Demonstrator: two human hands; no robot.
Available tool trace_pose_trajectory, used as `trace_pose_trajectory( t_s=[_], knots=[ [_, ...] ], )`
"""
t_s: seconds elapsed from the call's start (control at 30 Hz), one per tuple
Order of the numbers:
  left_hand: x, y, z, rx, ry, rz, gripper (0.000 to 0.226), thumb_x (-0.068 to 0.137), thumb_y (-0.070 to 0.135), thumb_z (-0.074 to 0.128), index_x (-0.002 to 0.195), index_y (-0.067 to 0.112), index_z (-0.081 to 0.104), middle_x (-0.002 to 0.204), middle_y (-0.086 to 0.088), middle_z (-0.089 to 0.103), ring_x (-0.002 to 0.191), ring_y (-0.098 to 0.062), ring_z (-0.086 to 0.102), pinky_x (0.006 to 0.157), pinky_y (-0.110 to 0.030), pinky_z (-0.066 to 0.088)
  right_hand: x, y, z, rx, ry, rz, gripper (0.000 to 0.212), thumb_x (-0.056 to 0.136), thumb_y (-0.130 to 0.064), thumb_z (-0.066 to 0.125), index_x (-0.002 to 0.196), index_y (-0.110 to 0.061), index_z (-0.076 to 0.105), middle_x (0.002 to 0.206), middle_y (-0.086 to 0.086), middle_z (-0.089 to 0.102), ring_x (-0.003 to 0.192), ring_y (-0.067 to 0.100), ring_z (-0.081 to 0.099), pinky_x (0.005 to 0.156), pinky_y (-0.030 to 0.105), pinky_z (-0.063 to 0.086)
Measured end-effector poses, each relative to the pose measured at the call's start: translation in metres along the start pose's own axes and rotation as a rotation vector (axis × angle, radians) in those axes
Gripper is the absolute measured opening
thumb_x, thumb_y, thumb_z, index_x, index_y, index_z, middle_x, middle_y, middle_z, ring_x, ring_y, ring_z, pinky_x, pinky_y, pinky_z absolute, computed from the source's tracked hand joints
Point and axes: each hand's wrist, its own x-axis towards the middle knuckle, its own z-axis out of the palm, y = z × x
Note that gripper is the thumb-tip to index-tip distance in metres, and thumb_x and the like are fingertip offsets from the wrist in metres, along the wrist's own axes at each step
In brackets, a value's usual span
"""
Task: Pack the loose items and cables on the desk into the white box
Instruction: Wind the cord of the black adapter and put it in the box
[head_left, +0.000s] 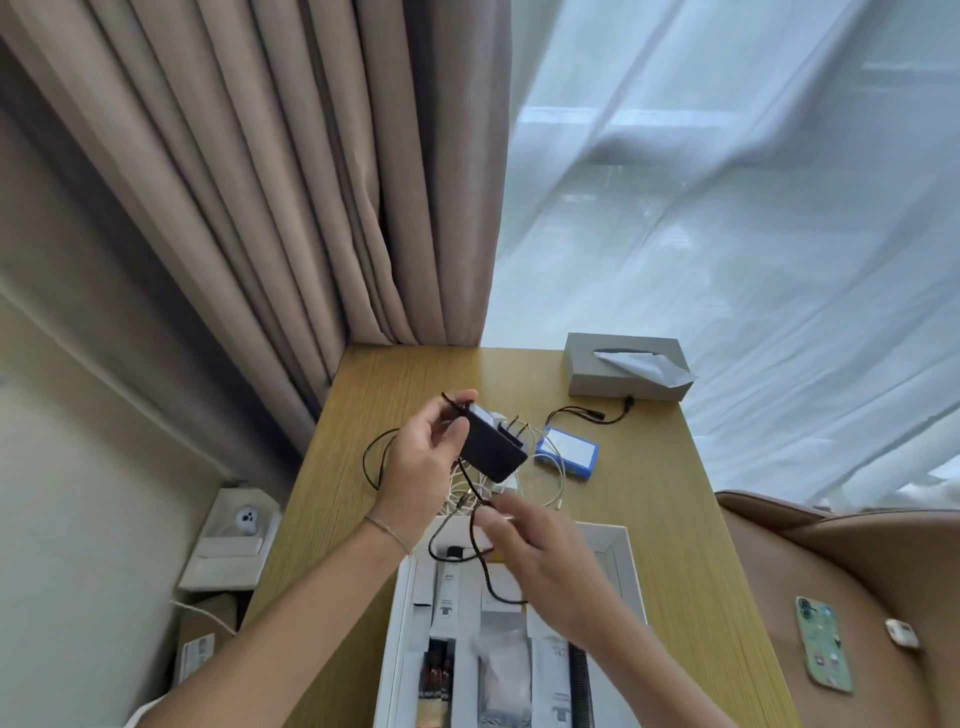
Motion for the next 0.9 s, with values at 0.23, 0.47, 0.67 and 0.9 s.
trace_pose_trajectory(
  t_s=[0.23, 0.47, 0.67, 0.9],
  knots=[
    [-0.005, -0.012, -0.013, 0.445, -0.154, 0.178, 0.034, 0.090, -0.001, 0.063, 0.118, 0.019, 0.069, 0.111, 0.008, 0.071, 0.106, -0.010, 0.066, 0.094, -0.033, 0.055, -0.007, 0.002, -0.055, 0.271, -0.001, -0.059, 0.011, 0.086, -0.018, 0.073, 0.079, -0.010, 0.073, 0.059, 0.001, 0.055, 0.053, 0.012, 0.047, 0.053, 0.023, 0.039],
    [-0.009, -0.015, -0.033, 0.469, -0.357, -0.015, 0.032, 0.090, 0.007, 0.062, 0.115, 0.025, 0.071, 0.111, 0.008, 0.072, 0.109, -0.010, 0.066, 0.097, -0.038, 0.054, 0.003, 0.000, -0.113, 0.915, 0.124, -0.119, 0.009, 0.079, -0.008, 0.068, 0.087, -0.009, 0.071, 0.059, -0.005, 0.057, 0.051, 0.015, 0.050, 0.055, 0.021, 0.045],
    [-0.018, 0.000, -0.040, 0.452, -0.547, -0.106, 0.027, 0.096, 0.007, 0.057, 0.112, 0.023, 0.071, 0.110, 0.005, 0.073, 0.110, -0.013, 0.066, 0.098, -0.032, 0.052, 0.037, 0.029, -0.136, 1.156, 0.518, 0.159, 0.032, 0.092, 0.003, 0.048, 0.086, -0.013, 0.075, 0.056, -0.003, 0.038, 0.043, 0.009, 0.038, 0.049, 0.019, 0.034],
    [-0.027, 0.019, -0.062, 0.258, -0.502, -0.212, 0.023, 0.099, 0.007, 0.054, 0.113, 0.013, 0.071, 0.111, -0.018, 0.069, 0.105, -0.028, 0.066, 0.092, -0.039, 0.053, 0.051, 0.093, -0.138, 0.644, 0.667, 0.450, 0.033, 0.095, 0.004, 0.042, 0.115, 0.005, 0.068, 0.053, -0.001, 0.039, 0.039, 0.008, 0.033, 0.034, 0.019, 0.031]
  ],
)
